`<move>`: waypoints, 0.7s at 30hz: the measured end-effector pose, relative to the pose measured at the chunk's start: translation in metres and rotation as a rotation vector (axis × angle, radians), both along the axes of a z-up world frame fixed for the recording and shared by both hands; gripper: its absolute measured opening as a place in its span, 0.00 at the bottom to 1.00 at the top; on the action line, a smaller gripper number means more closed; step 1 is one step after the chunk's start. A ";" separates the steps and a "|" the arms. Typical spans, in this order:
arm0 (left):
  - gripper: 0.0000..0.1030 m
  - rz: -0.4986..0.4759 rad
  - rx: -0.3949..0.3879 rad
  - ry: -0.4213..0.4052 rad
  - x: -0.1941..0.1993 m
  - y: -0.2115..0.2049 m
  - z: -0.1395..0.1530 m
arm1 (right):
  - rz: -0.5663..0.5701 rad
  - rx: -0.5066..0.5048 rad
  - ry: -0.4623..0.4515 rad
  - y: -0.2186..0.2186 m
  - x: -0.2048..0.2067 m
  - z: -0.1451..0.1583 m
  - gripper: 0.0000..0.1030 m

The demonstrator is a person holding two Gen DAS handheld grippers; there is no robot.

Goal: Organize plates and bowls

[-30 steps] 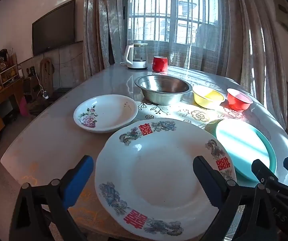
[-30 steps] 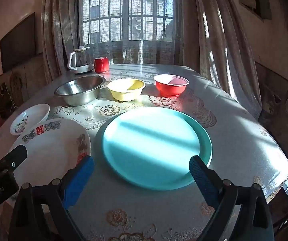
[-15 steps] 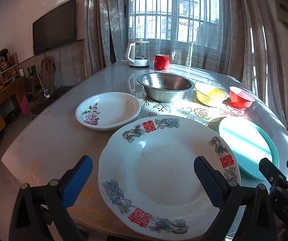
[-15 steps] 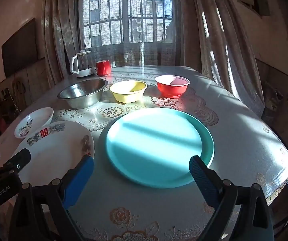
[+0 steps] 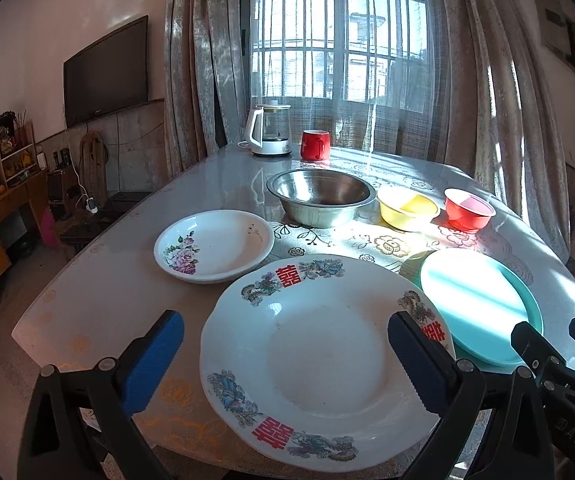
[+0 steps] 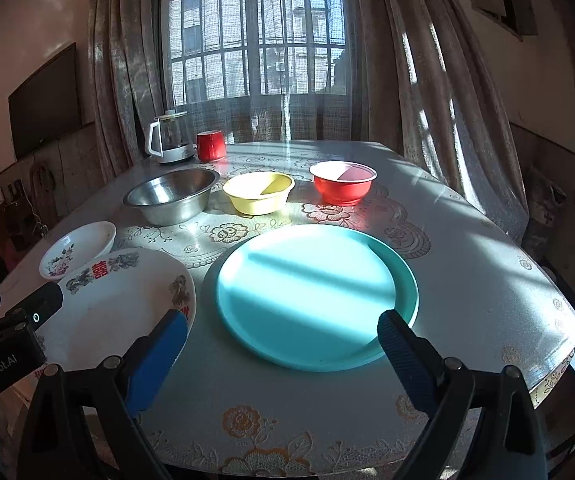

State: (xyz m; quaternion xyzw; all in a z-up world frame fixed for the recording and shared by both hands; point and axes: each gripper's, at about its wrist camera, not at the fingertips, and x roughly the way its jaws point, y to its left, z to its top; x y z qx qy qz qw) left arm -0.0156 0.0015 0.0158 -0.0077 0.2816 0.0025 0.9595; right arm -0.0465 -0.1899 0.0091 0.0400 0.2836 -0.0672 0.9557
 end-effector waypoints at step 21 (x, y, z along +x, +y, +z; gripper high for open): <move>1.00 0.013 0.025 0.033 0.023 0.005 -0.011 | 0.034 -0.007 0.001 -0.001 0.020 -0.002 0.95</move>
